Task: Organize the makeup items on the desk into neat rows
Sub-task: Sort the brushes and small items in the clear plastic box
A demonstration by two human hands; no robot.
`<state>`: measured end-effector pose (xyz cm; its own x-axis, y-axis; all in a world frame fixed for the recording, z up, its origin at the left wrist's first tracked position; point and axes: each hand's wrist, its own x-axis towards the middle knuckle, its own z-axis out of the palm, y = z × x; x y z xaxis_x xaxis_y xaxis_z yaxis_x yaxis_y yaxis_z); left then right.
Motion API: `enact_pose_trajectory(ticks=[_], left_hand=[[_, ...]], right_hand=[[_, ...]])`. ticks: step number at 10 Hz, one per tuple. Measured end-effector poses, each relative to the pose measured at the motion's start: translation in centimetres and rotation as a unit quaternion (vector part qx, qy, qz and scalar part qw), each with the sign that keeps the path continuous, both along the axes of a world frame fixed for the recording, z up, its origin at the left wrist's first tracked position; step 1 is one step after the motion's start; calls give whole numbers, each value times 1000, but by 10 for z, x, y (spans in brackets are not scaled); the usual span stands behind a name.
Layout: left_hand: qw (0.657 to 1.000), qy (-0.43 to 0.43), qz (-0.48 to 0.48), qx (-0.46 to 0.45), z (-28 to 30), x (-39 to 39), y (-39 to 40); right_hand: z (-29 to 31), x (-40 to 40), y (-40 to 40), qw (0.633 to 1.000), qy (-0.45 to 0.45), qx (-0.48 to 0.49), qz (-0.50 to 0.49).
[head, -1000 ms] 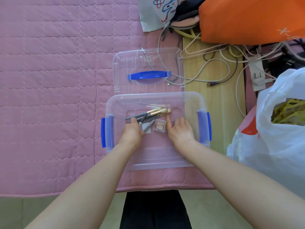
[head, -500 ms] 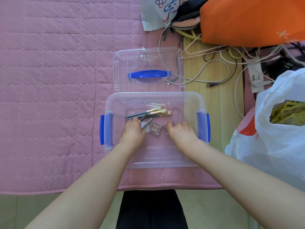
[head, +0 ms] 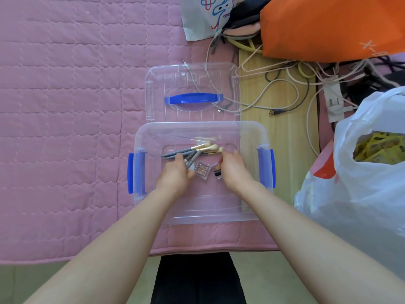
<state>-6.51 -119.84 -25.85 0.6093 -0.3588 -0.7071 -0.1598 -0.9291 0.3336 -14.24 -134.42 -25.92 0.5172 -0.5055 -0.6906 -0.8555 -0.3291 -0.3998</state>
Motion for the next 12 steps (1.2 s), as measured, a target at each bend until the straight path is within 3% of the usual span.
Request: enact_pose_trajectory(ticks=[2,4,7,10,12], left_hand=[[999,7,26,-39,4,-3,-18],[995,33,97,-15,-3,-12,-33],[993,34,112,8,-10,-11,-36],[993,66,91,19,-11,-1,-21],[993,69,89,32,-15,-2,2]], right_hand=[[6,4,-4,993,40,-45,101],[10,3,-1,991,69,-6,111],[43,-11,2,954,105,-11,281],[6,-6,14,938,110,-176,280],[-17,9,26,952,112,-215,187]])
